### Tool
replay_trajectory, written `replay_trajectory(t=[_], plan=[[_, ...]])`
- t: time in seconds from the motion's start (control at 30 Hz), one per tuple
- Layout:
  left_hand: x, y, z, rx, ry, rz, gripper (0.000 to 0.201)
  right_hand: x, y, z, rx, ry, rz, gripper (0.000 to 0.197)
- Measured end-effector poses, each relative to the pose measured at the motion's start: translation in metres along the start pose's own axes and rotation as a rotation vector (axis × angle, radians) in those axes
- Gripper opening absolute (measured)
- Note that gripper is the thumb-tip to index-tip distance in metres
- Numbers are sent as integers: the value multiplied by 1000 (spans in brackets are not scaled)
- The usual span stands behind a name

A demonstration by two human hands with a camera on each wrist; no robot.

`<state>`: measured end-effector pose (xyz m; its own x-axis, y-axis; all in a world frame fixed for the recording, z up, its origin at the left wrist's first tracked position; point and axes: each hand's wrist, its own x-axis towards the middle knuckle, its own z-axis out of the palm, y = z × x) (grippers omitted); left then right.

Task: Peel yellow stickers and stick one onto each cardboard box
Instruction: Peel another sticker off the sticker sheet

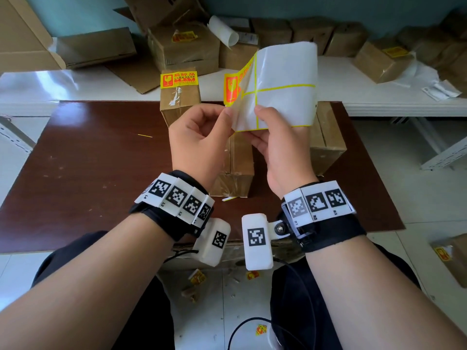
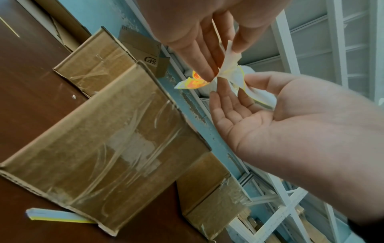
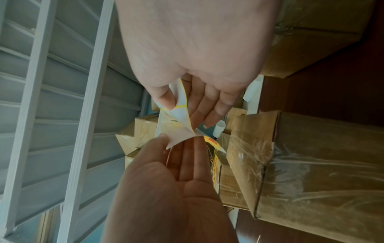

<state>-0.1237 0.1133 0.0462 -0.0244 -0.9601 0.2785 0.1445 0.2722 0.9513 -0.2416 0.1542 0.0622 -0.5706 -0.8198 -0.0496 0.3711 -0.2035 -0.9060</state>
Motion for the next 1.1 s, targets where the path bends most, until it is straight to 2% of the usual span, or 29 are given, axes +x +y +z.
replay_trajectory(t=[0.1, 0.2, 0.3, 0.47, 0.67, 1.0, 1.1], plan=[[0, 0, 1, -7, -4, 6, 8, 1, 0, -2, -3, 2, 37, 28], [-3, -1, 2, 0, -24, 29, 7, 0, 1, -1, -66, -25, 48, 33], [-4, -1, 3, 17, -40, 51, 7, 0, 3, -3, -92, -42, 39, 27], [-4, -3, 2, 36, -53, 56, 8, -3, -1, -6, -16, -59, 52, 17], [-5, -4, 4, 30, -69, -1, 21, -7, -7, -4, 85, -94, 94, 24], [-7, 1, 3, -73, -112, -79, 17, -4, 0, -1, 64, -60, 64, 19], [-7, 5, 3, -96, -123, -96, 24, -5, -2, -1, 105, -57, 74, 17]])
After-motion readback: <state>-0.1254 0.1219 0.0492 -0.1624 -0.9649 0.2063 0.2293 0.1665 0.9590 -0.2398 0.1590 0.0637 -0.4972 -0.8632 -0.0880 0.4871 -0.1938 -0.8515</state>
